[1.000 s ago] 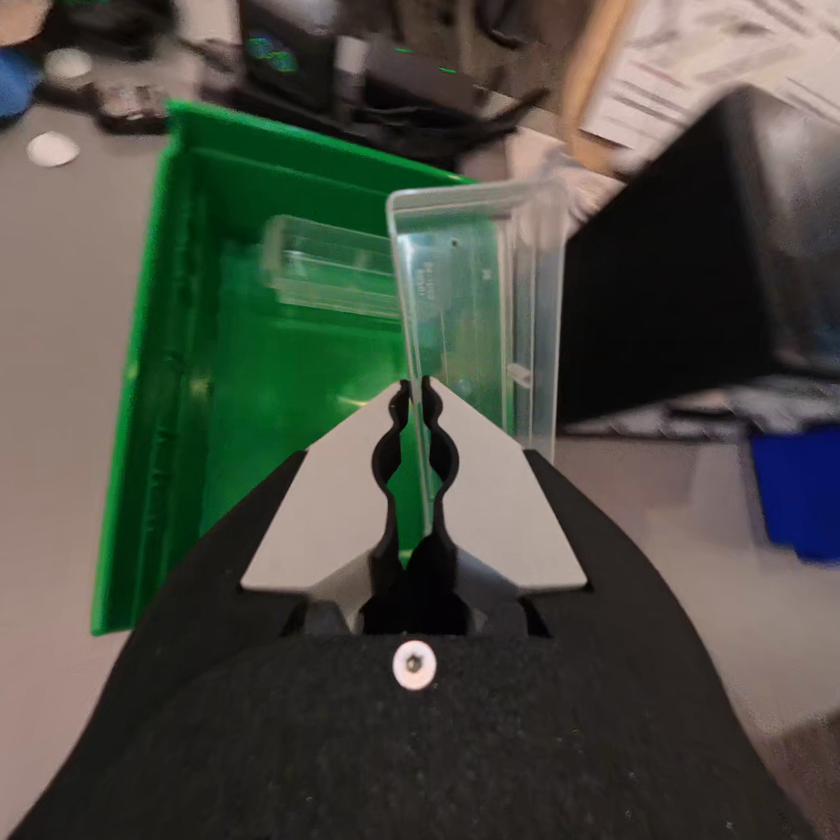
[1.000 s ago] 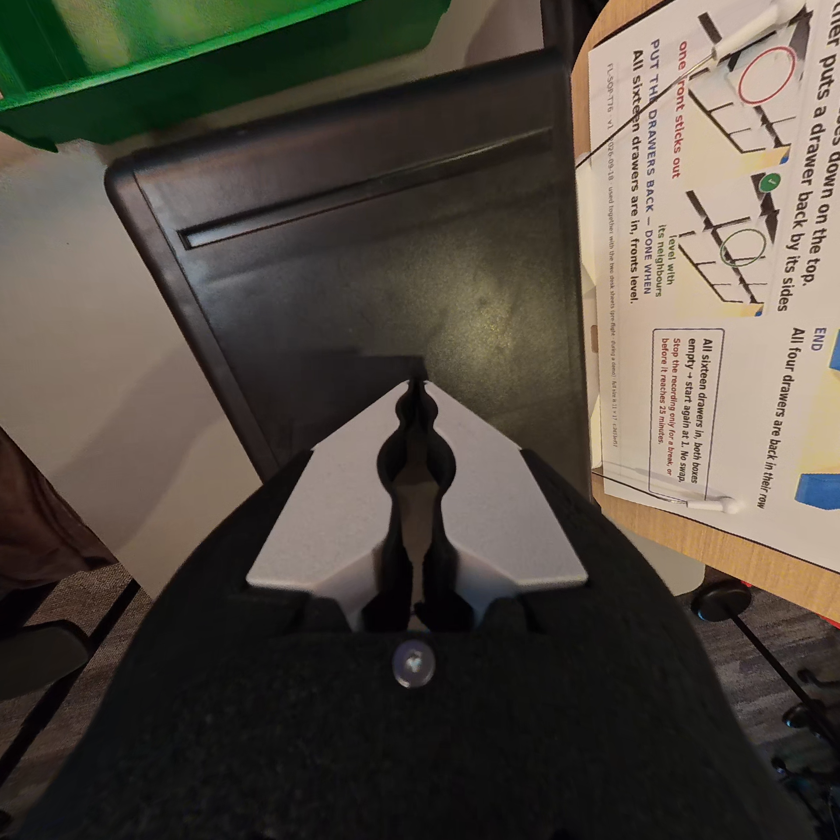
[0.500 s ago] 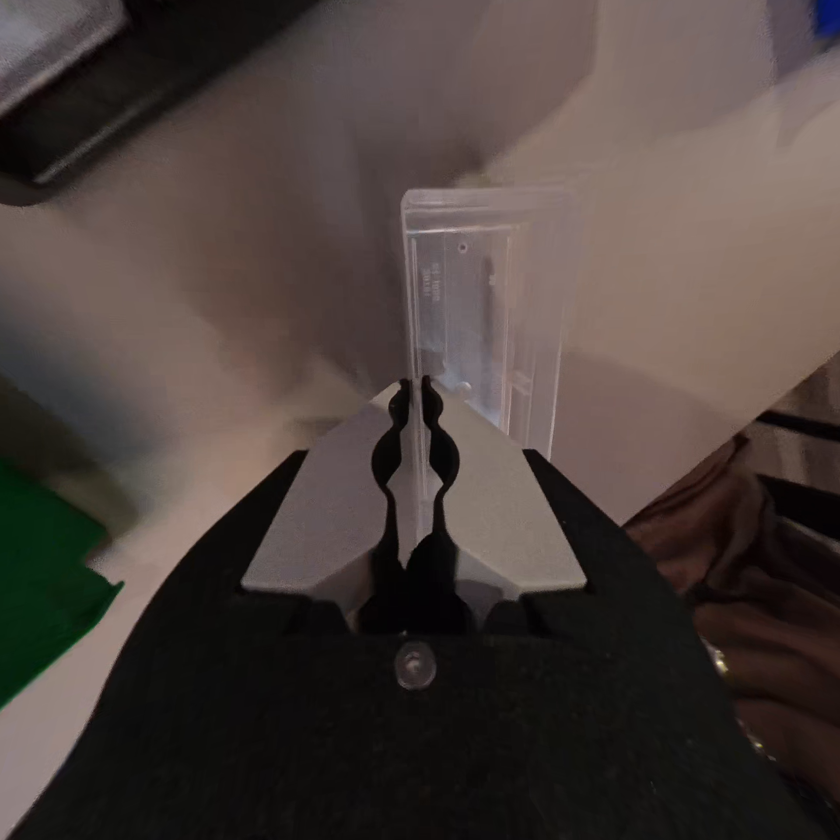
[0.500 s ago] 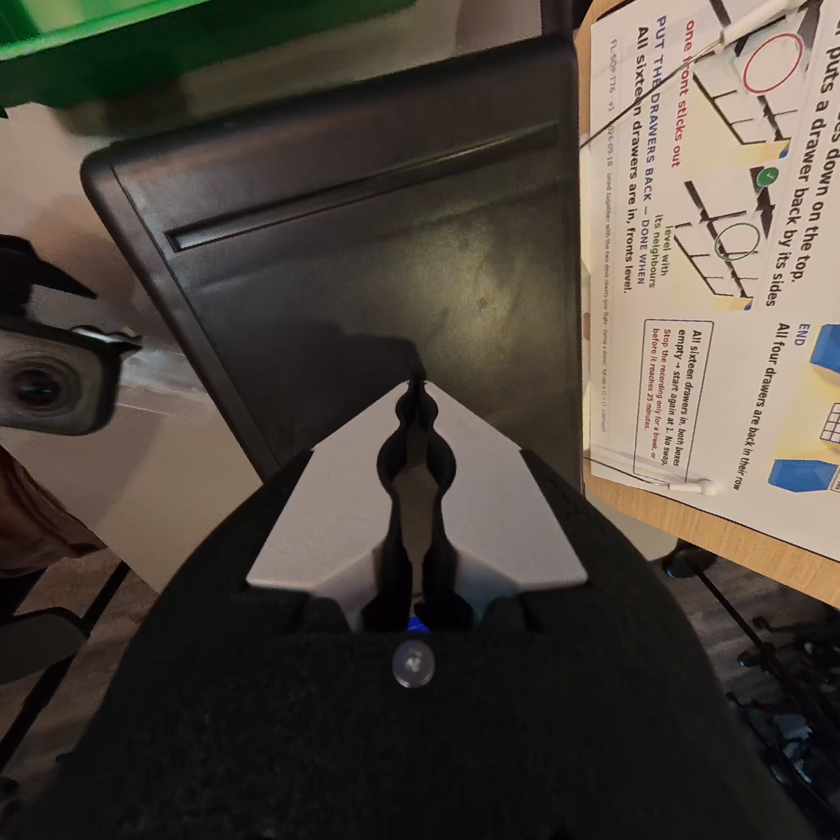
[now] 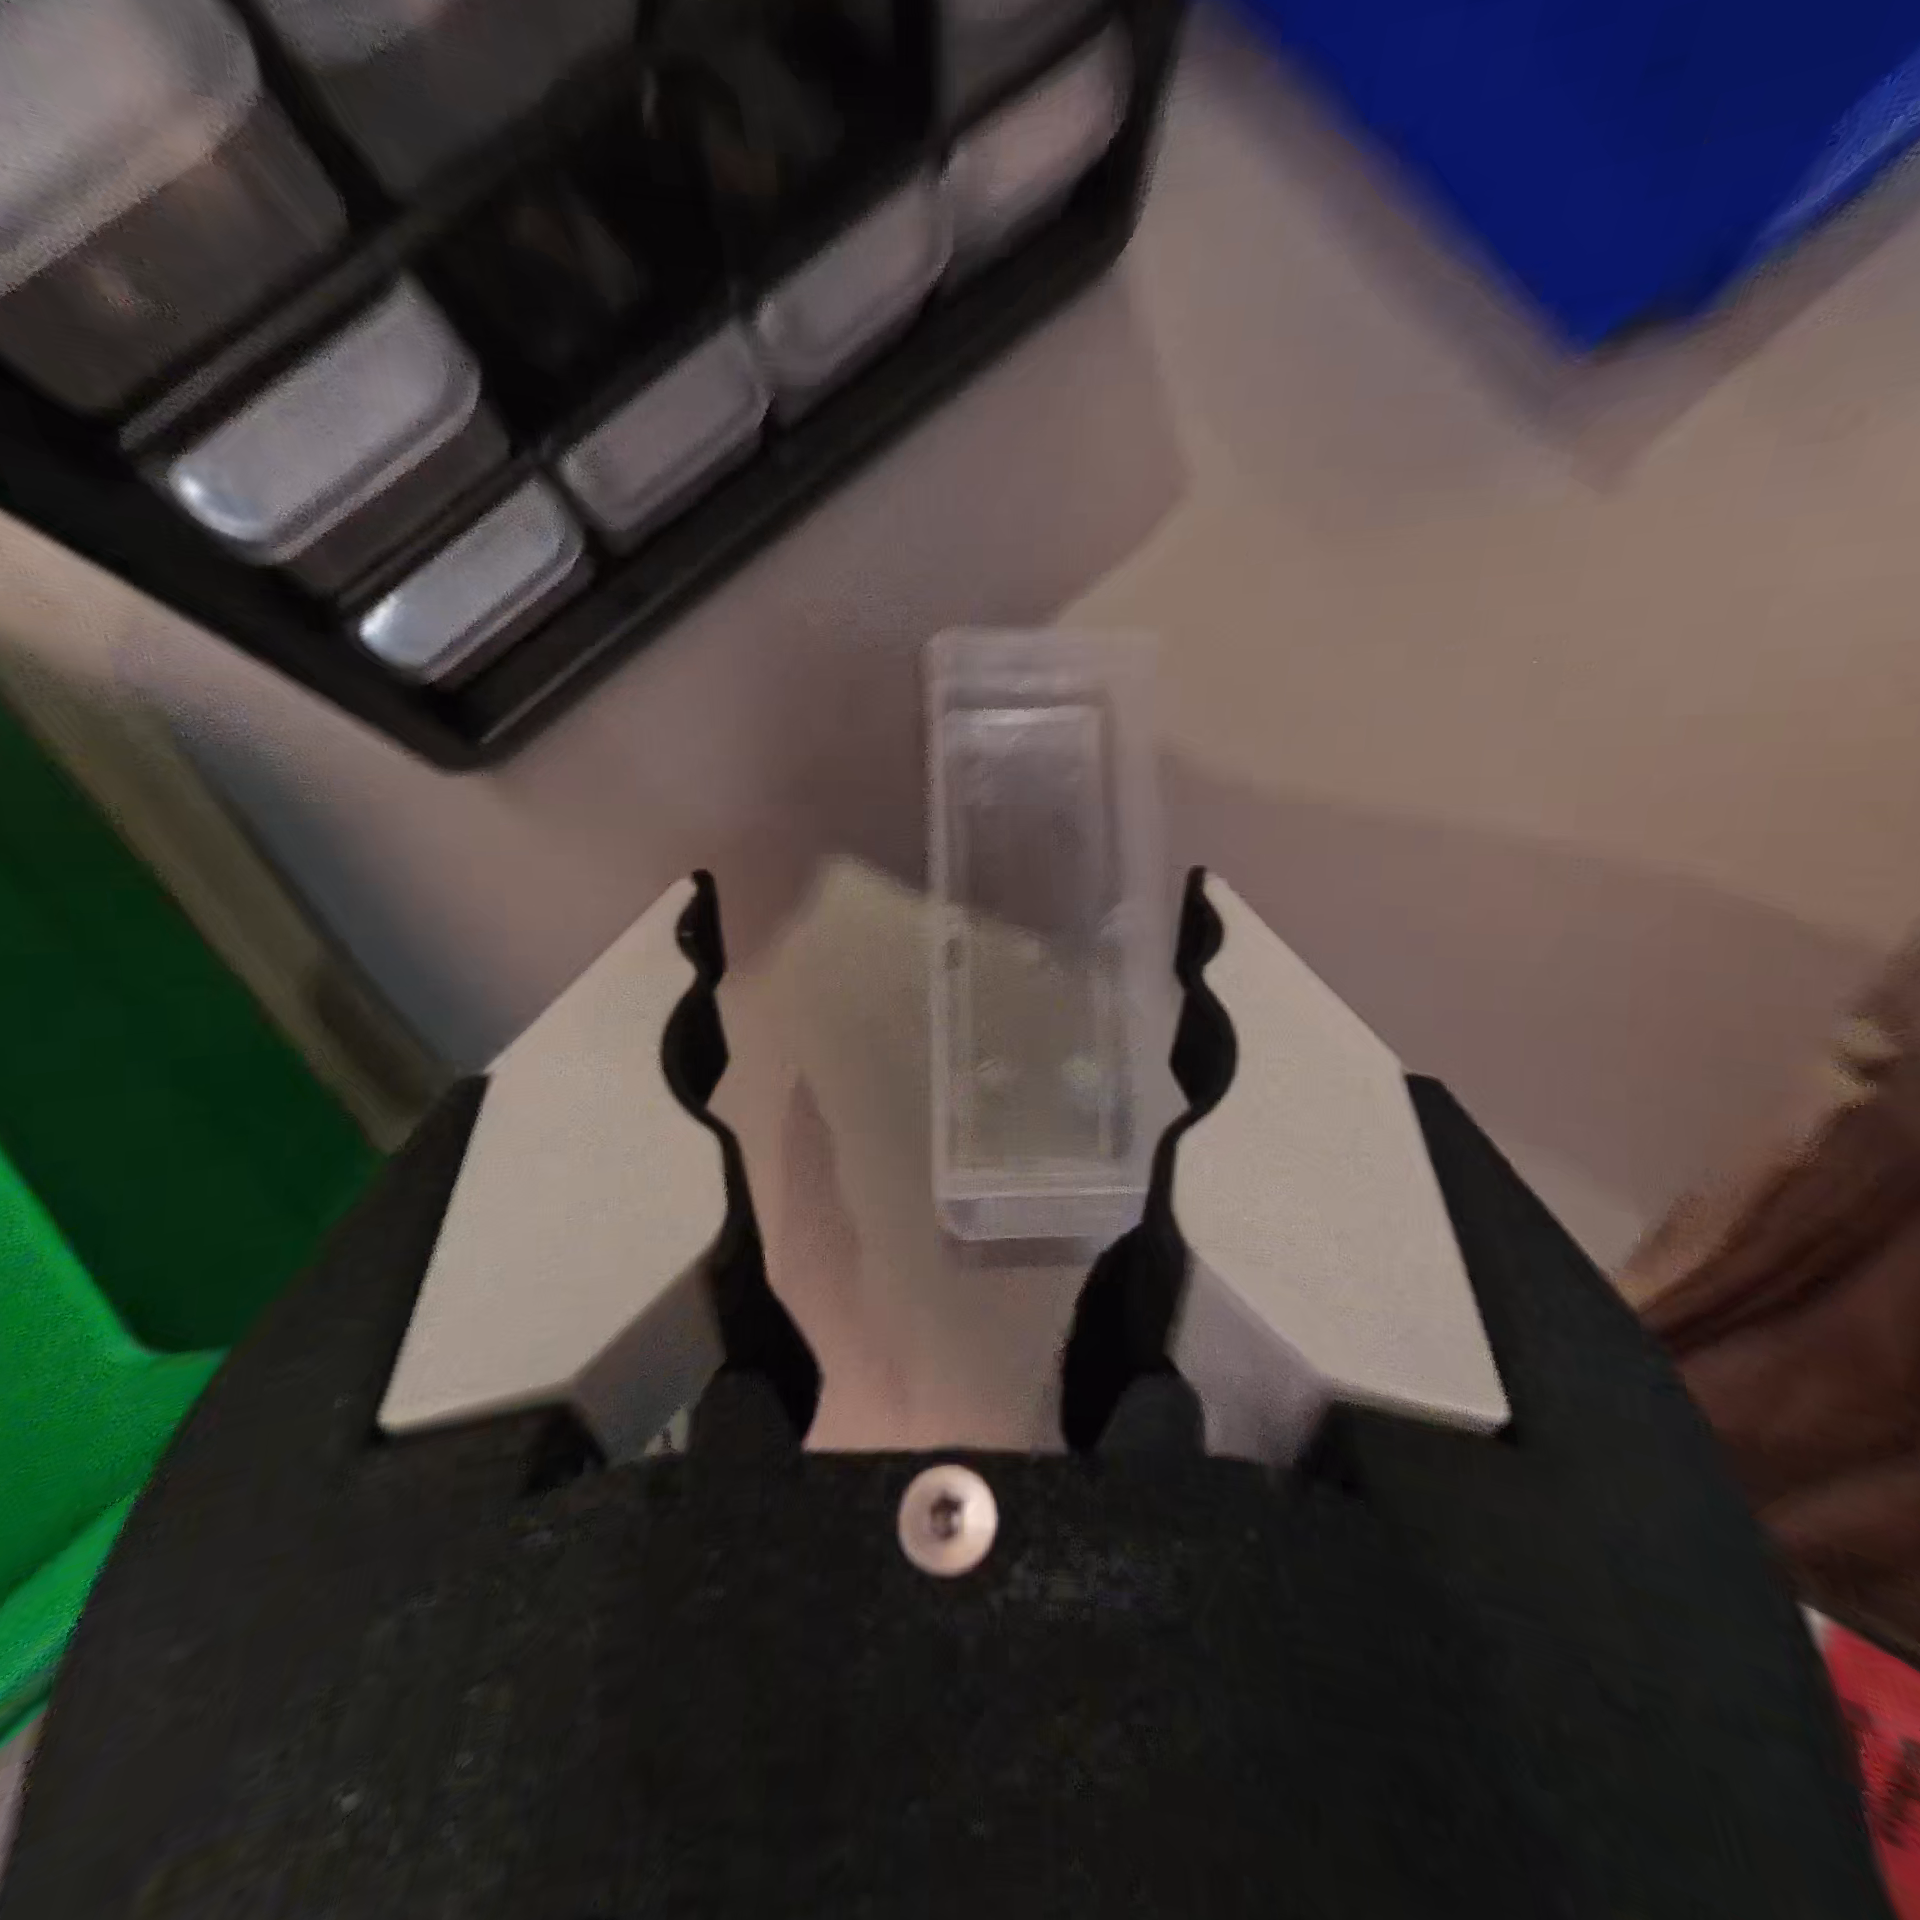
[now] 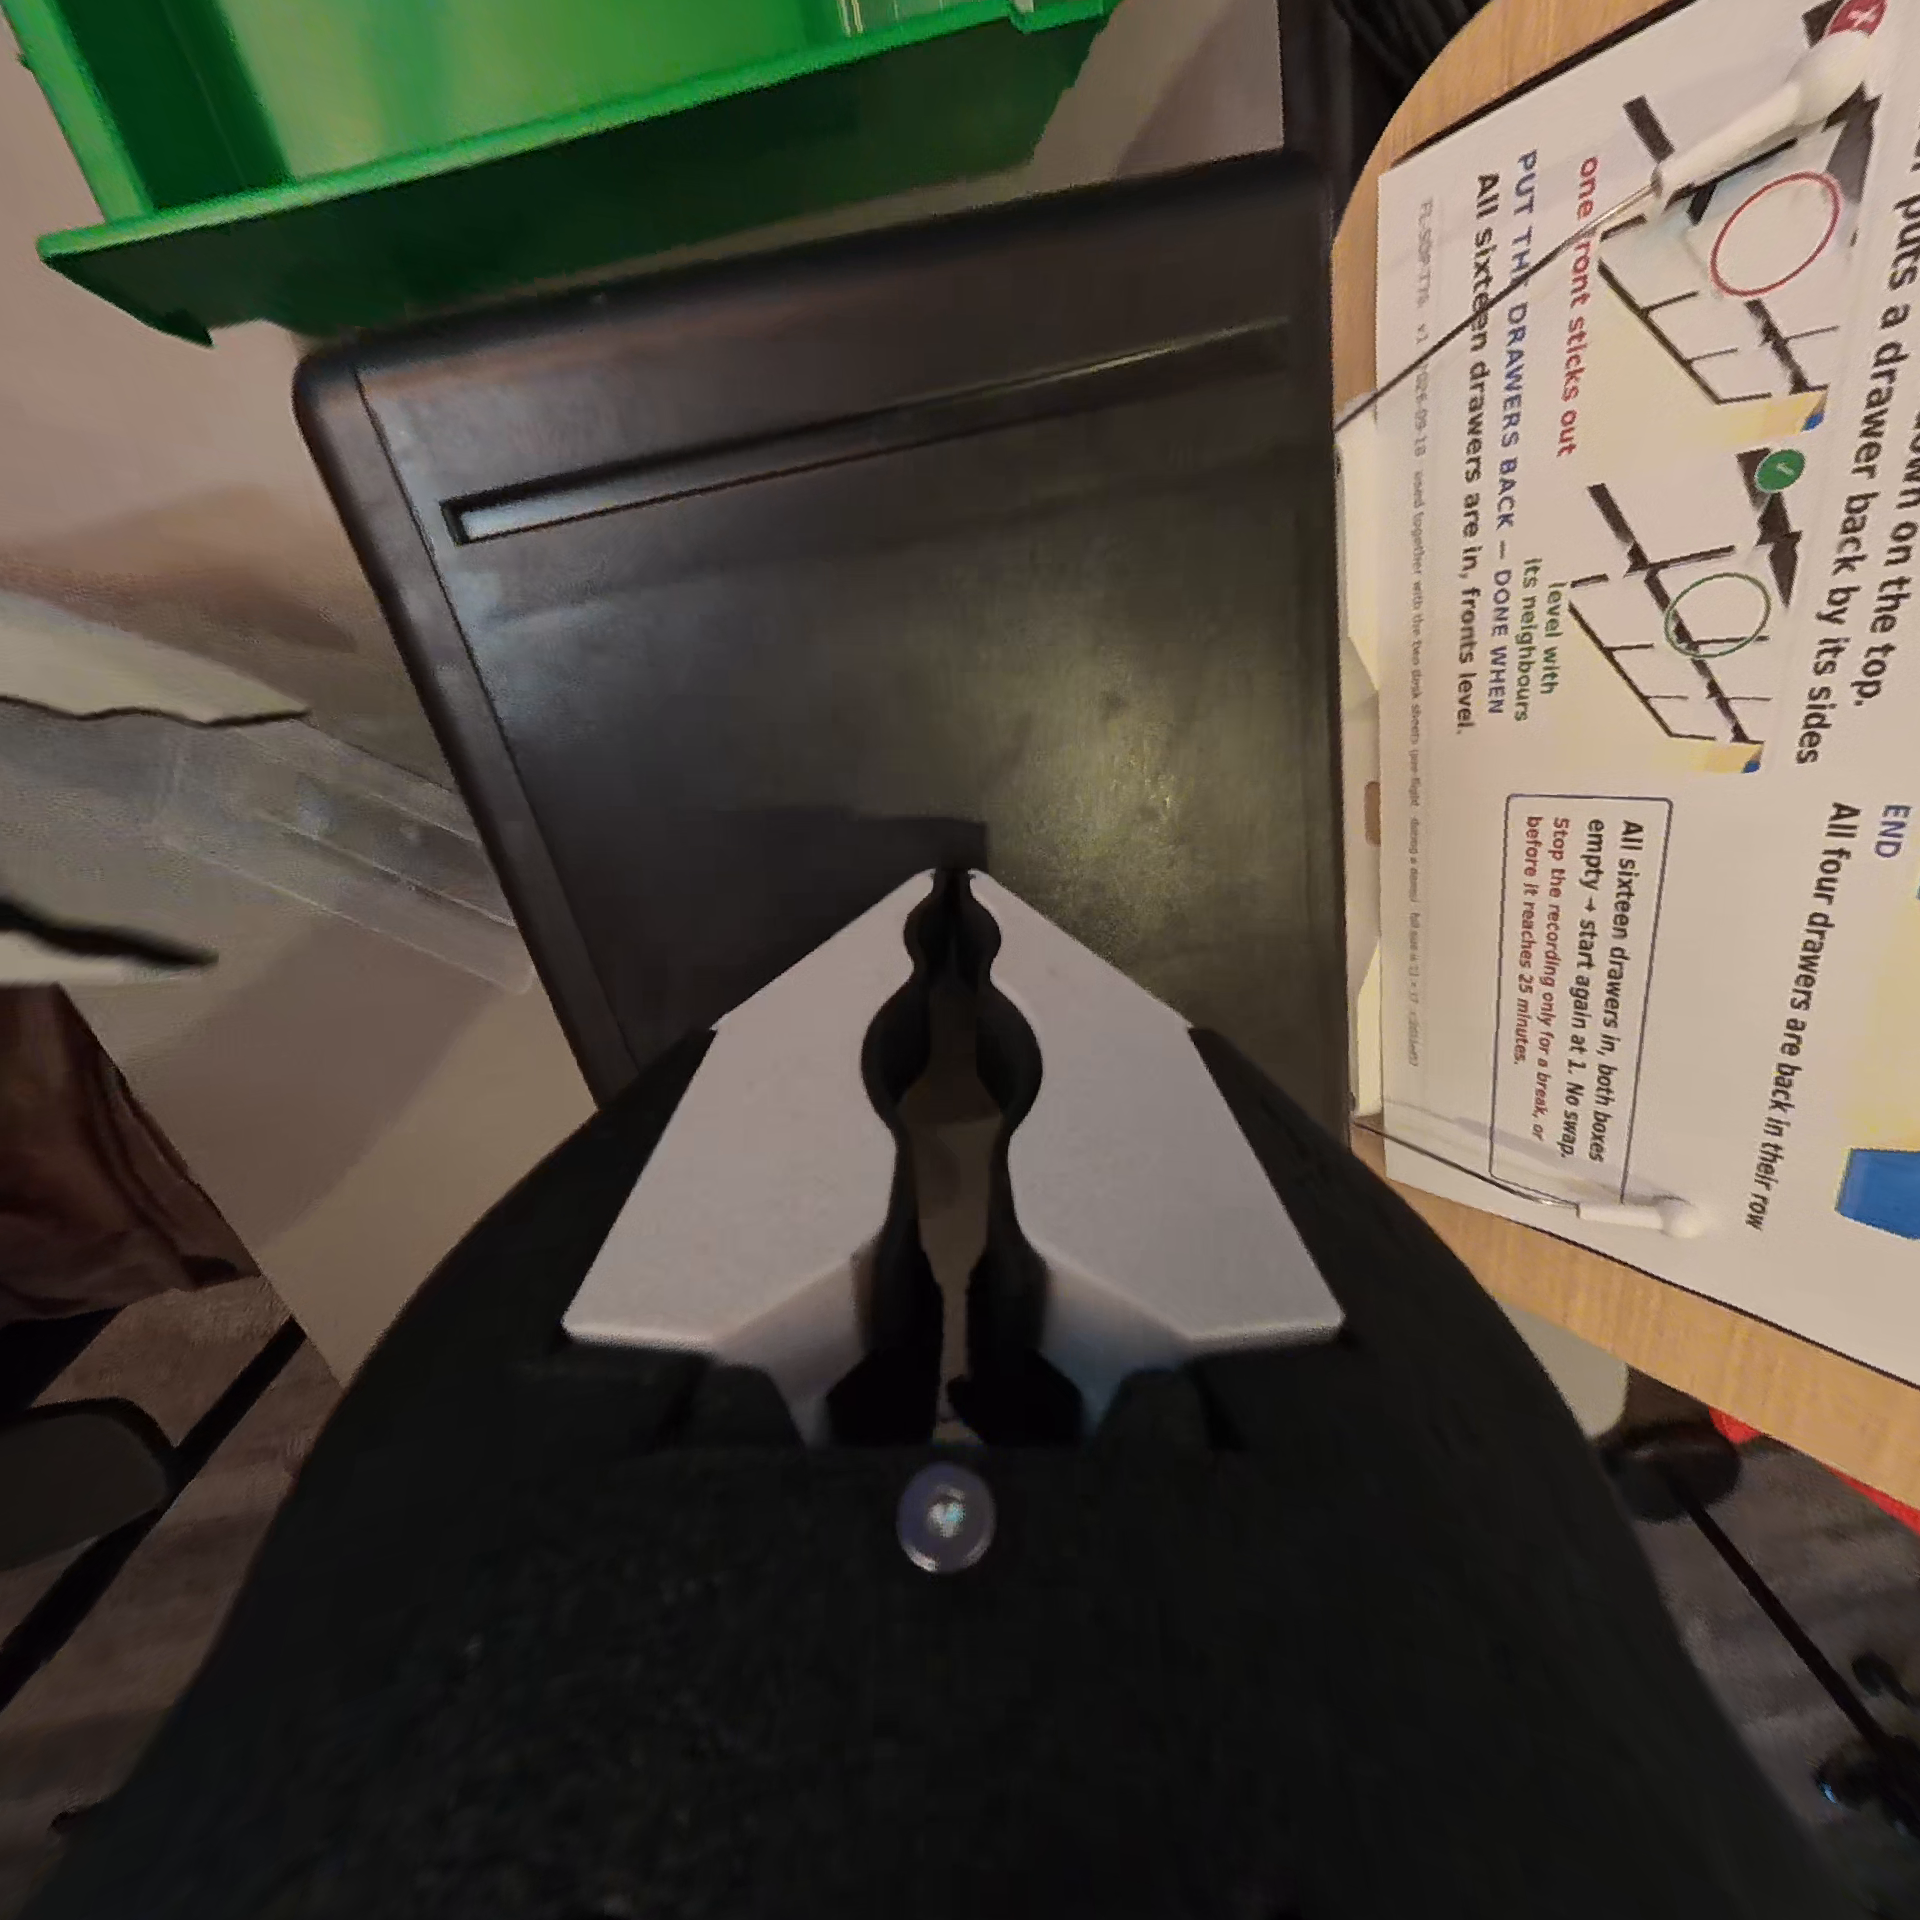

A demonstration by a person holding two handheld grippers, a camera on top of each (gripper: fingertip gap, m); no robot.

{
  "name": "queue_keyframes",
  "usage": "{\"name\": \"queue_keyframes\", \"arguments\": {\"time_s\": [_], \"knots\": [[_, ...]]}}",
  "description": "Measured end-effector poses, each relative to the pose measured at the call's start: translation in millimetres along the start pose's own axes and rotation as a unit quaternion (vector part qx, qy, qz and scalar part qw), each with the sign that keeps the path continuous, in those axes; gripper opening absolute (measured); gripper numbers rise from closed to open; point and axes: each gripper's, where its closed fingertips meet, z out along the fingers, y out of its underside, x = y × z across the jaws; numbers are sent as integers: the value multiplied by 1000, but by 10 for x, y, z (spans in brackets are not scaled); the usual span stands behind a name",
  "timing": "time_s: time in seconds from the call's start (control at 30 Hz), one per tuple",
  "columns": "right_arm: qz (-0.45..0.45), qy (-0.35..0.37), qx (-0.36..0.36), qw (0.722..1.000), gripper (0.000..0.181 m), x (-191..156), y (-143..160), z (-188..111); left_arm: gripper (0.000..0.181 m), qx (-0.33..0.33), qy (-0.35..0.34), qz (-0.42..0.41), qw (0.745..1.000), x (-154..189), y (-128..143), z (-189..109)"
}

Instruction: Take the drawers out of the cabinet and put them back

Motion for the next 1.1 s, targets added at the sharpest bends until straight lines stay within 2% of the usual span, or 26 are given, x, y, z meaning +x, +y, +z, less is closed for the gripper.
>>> {"name": "queue_keyframes", "arguments": {"time_s": [0.07,0.13,0.2,0.3,0.53,0.7,0.87,1.1], "knots": [[6,-6,22,1000,0,-1,-1,-1,102,81,52,-14,995,212,-61,-211],[9,-10,41,999,0,-1,-1,-1,97,112,30,-19,993,214,52,-284],[11,-11,55,998,0,-1,-2,-2,101,99,2,-4,995,210,264,-208],[11,-6,64,998,0,0,-2,-3,94,51,-4,-1,999,257,543,-9],[4,13,54,998,0,2,-1,-4,97,-2,0,-22,1000,261,769,339],[6,14,44,999,0,2,-1,-3,66,0,-15,-34,999,266,711,381],[6,18,33,999,0,3,0,-3,64,-29,-32,-68,997,207,707,389],[11,18,32,999,0,2,0,-3,64,9,-48,-118,992,214,398,292]]}}
